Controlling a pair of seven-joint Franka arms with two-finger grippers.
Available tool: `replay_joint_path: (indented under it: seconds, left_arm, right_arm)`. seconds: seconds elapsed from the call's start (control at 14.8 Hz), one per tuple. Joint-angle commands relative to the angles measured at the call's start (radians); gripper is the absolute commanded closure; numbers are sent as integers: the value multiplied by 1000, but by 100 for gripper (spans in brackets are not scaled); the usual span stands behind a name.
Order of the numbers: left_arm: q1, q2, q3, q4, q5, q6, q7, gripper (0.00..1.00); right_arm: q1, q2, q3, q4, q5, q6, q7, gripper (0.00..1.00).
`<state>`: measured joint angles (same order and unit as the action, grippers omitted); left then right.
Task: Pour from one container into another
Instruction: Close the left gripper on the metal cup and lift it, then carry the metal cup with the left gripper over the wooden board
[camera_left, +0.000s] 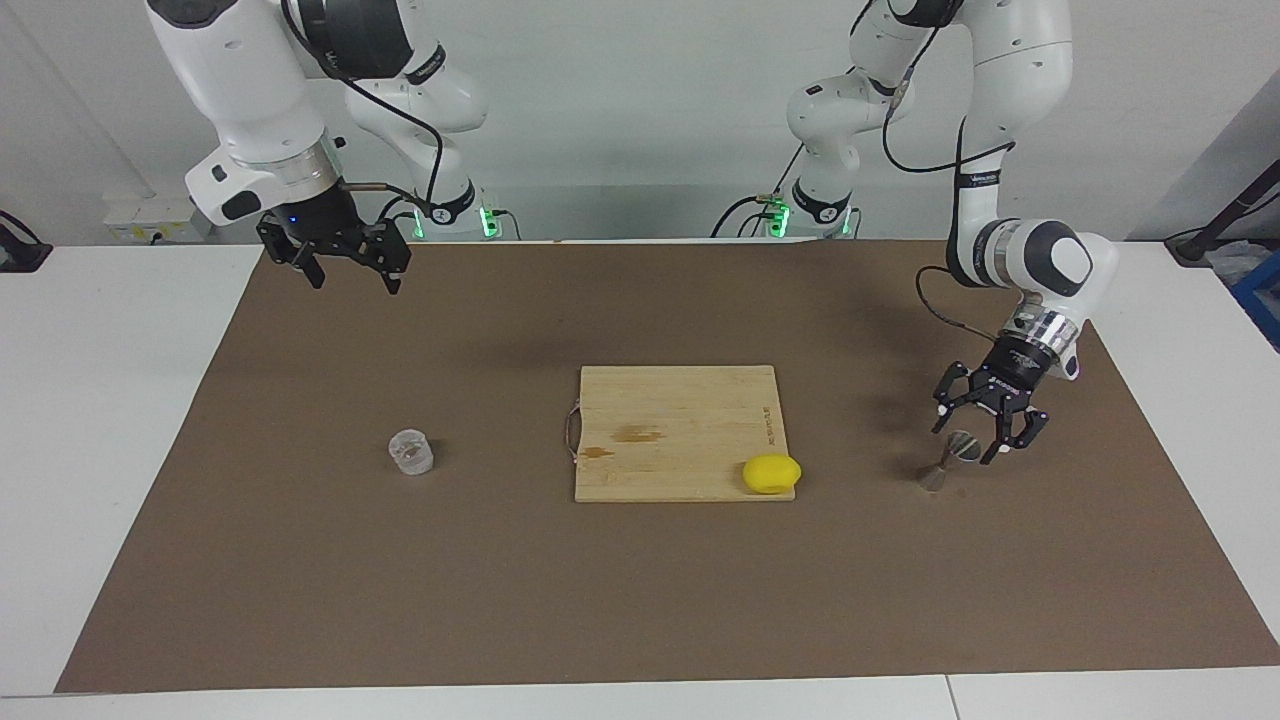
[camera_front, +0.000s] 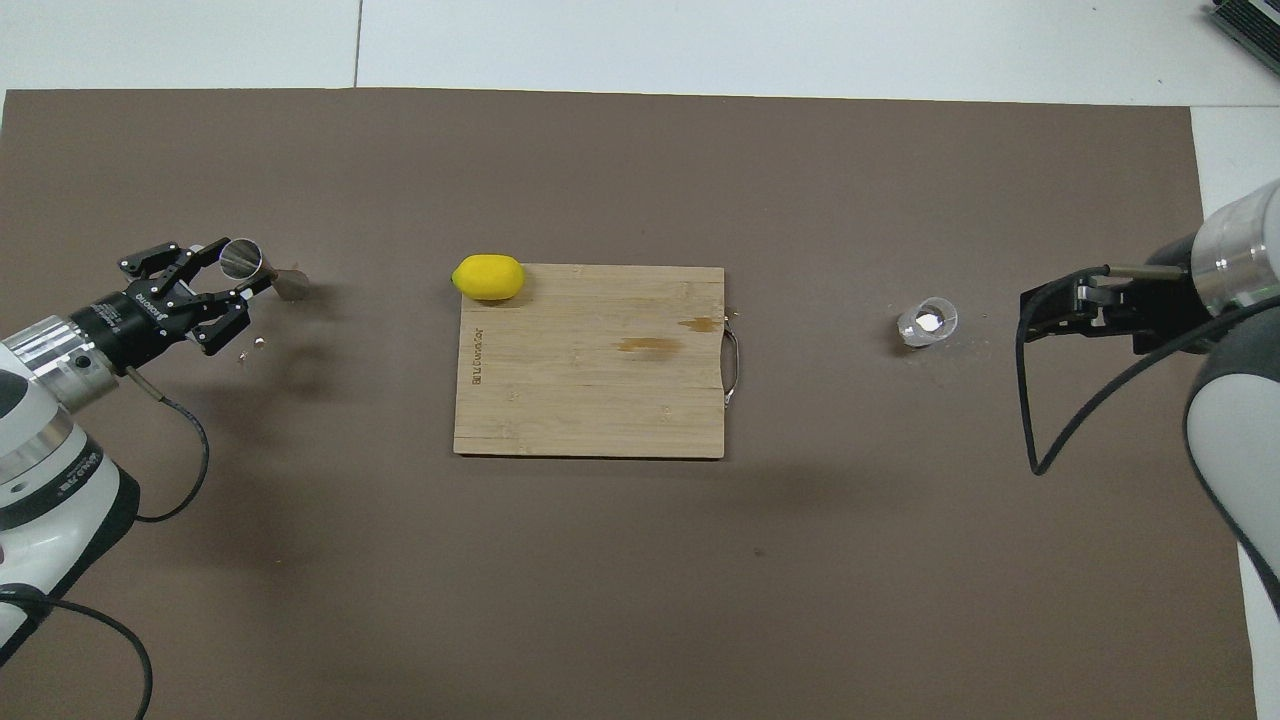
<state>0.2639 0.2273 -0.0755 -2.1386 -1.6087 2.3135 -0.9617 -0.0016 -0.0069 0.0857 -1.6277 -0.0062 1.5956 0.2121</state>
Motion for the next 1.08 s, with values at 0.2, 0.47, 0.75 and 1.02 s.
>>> replay_joint_path:
  seconds: [0.2, 0.47, 0.75, 1.02]
  left_arm:
    - [-5, -8, 10, -18, -25, 6, 15, 100]
    - [-9, -26, 10, 9, -11, -121, 15, 100]
    - [-18, -65, -53, 46, -2, -217, 6, 100]
    - [-79, -100, -135, 48, -7, -195, -134, 100]
  right_arm:
    - [-14, -25, 3, -31, 23, 15, -22, 0]
    - [-14, -25, 3, -29, 23, 15, -22, 0]
    - [-14, -25, 3, -31, 23, 15, -22, 0]
    - [-12, -25, 3, -31, 23, 15, -22, 0]
